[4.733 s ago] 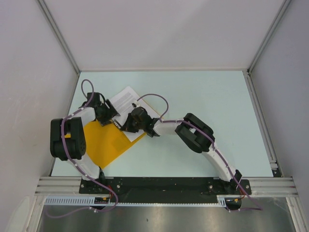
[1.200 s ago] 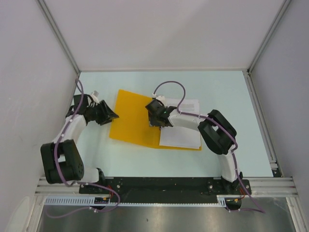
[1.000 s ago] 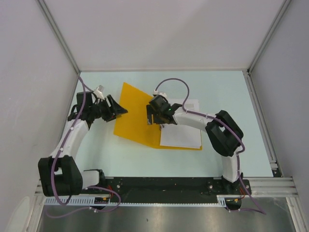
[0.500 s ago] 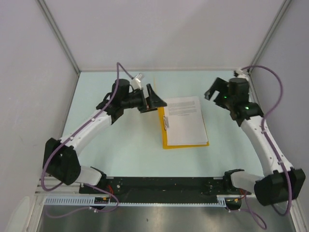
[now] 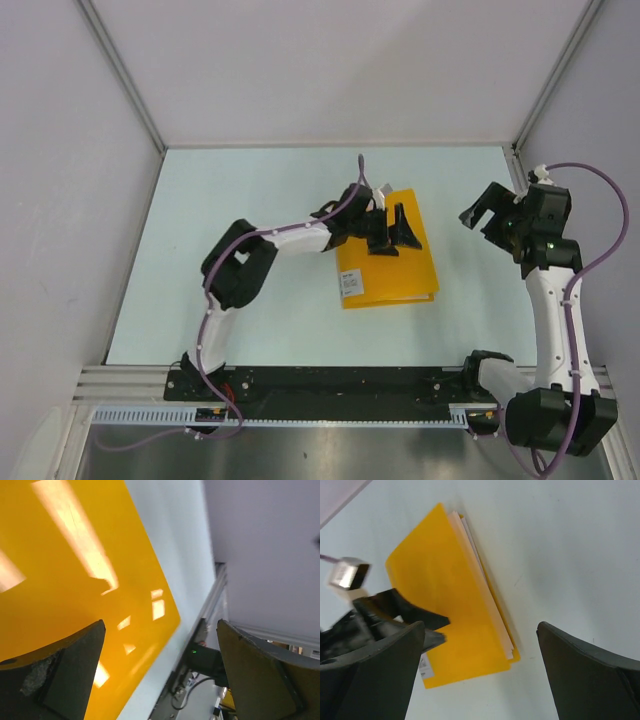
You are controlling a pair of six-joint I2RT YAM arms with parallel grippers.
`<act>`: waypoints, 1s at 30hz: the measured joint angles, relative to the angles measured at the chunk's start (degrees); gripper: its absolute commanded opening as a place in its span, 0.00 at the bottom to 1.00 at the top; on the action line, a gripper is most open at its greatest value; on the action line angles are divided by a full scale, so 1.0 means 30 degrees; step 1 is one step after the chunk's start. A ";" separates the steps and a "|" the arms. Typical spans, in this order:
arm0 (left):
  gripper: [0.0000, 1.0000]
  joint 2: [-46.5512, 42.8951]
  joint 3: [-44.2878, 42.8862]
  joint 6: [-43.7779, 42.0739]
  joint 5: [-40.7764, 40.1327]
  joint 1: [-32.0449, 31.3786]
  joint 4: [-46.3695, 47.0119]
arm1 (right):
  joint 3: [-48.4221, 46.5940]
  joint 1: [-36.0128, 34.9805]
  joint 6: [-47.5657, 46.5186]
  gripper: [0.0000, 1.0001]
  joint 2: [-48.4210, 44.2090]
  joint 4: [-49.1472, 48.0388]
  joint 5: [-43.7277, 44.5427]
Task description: Put the files into the folder
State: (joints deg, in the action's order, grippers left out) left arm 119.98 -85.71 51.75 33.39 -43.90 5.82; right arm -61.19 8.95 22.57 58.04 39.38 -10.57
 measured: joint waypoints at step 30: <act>1.00 -2.7489 1.3712 -0.8480 -0.5064 0.8189 -1.2284 | -0.4430 -1.9496 -0.0007 1.00 1.6094 -0.3366 0.8925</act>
State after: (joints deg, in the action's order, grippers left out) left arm 37.52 -44.58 26.30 18.20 -19.33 -31.03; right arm -74.48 -49.54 22.55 106.32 29.28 16.21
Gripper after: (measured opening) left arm 0.995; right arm 0.995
